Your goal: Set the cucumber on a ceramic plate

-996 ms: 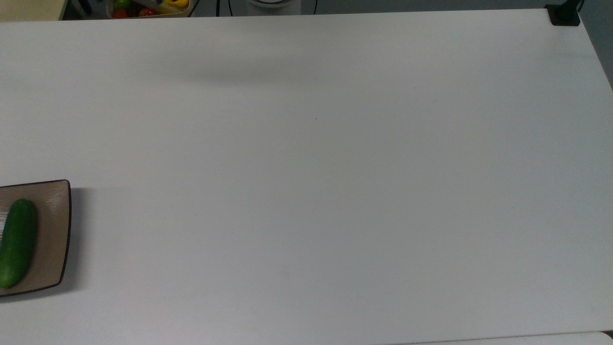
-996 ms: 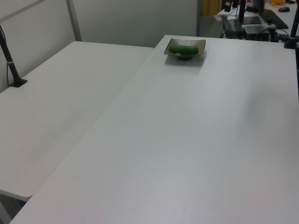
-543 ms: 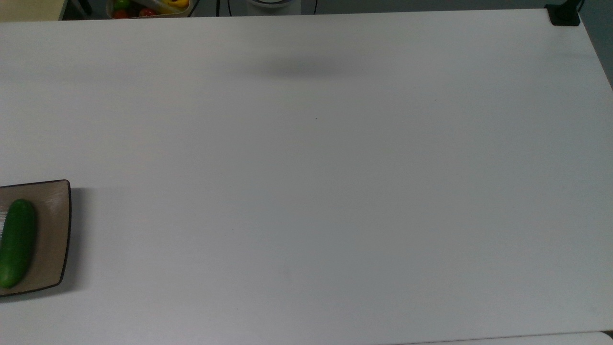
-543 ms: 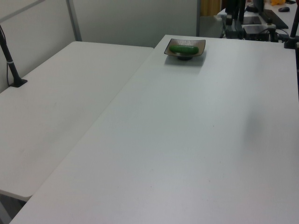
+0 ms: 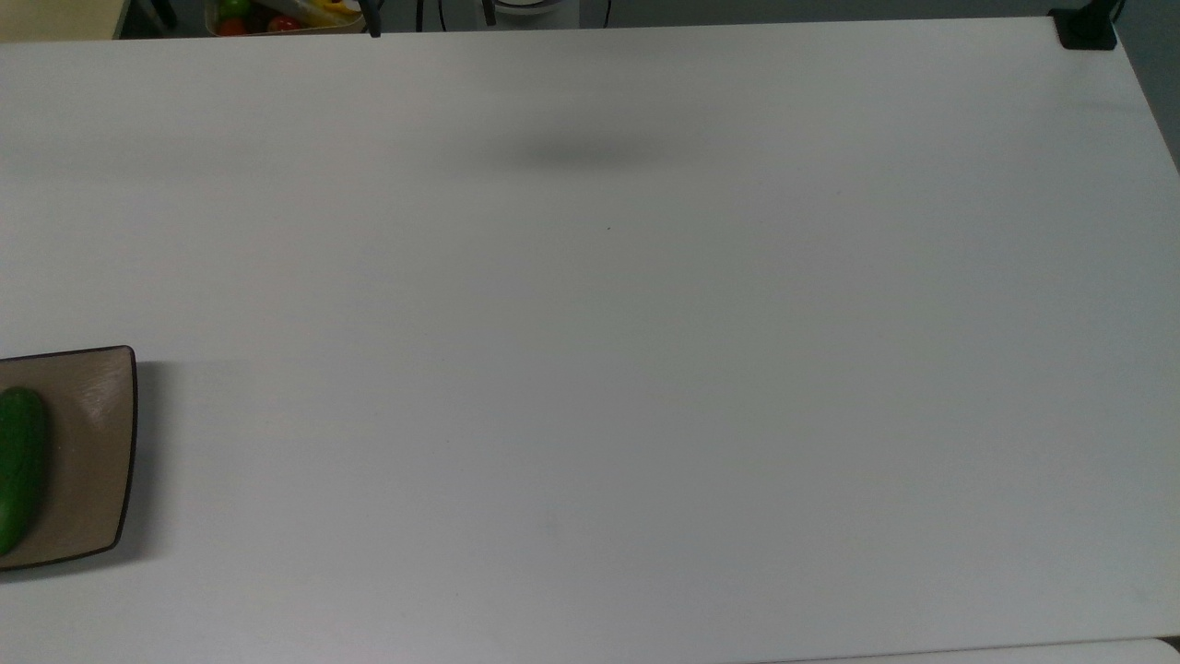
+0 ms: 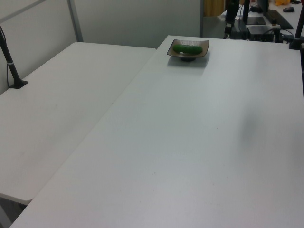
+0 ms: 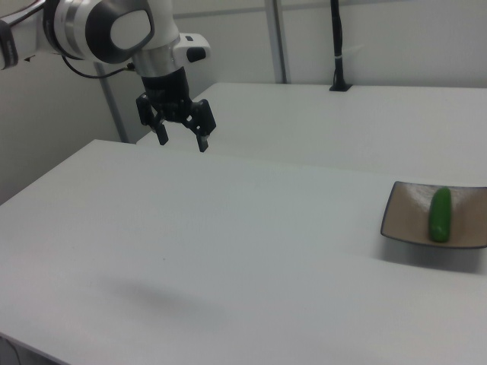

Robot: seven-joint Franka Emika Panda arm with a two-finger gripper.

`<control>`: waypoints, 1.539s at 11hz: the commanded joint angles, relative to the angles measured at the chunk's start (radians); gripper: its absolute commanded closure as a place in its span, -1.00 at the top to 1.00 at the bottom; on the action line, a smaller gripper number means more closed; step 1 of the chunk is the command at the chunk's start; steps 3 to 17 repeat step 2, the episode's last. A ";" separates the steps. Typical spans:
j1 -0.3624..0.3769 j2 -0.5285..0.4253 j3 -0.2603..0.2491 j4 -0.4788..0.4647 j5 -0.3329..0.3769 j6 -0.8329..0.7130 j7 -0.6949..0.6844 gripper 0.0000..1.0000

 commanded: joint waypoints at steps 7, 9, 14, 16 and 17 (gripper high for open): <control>-0.001 -0.021 -0.001 -0.026 -0.011 0.020 -0.015 1.00; -0.001 -0.021 -0.001 -0.026 -0.011 0.020 -0.015 1.00; -0.001 -0.021 -0.001 -0.026 -0.011 0.020 -0.015 1.00; -0.001 -0.021 -0.001 -0.026 -0.011 0.020 -0.015 1.00; -0.001 -0.021 -0.001 -0.026 -0.011 0.020 -0.015 1.00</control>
